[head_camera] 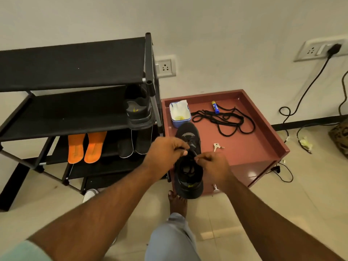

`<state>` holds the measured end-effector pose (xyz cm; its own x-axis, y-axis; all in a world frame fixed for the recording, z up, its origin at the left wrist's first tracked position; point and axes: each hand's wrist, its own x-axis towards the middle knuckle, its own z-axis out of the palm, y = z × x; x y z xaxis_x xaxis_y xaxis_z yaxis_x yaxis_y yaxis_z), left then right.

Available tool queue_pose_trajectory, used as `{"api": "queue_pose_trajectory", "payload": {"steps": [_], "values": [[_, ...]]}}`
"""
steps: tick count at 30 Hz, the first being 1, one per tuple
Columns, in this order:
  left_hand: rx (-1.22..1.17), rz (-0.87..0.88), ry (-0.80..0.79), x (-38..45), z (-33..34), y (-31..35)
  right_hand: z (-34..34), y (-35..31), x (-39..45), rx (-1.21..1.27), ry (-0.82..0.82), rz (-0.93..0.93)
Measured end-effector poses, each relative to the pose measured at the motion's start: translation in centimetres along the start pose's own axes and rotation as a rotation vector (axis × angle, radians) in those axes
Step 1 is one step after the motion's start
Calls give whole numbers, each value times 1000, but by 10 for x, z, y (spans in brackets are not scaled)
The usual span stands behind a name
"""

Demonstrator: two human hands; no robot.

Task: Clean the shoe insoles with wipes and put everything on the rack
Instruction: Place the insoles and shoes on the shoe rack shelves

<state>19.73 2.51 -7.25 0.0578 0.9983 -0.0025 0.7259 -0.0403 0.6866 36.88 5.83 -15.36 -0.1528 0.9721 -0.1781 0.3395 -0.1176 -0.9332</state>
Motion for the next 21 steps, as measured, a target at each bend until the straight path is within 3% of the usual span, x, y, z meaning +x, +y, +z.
{"api": "queue_pose_trajectory", "payload": {"steps": [3, 6, 8, 12, 17, 21], "values": [[-76, -55, -124, -16, 27, -13, -12, 0, 10, 191, 182, 82], [-44, -90, -247, -18, 46, -27, -10, -4, 22, 304, 29, 178], [56, -80, -297, -12, 53, -35, -2, -10, 27, 255, -73, 119], [346, 1, -349, 4, 54, -48, 13, -15, 33, 141, -2, -28], [324, 59, -213, 13, 55, -54, 14, -18, 26, 463, 66, 124], [268, 105, -111, 11, 62, -51, 4, -10, 27, 291, 75, 197]]}}
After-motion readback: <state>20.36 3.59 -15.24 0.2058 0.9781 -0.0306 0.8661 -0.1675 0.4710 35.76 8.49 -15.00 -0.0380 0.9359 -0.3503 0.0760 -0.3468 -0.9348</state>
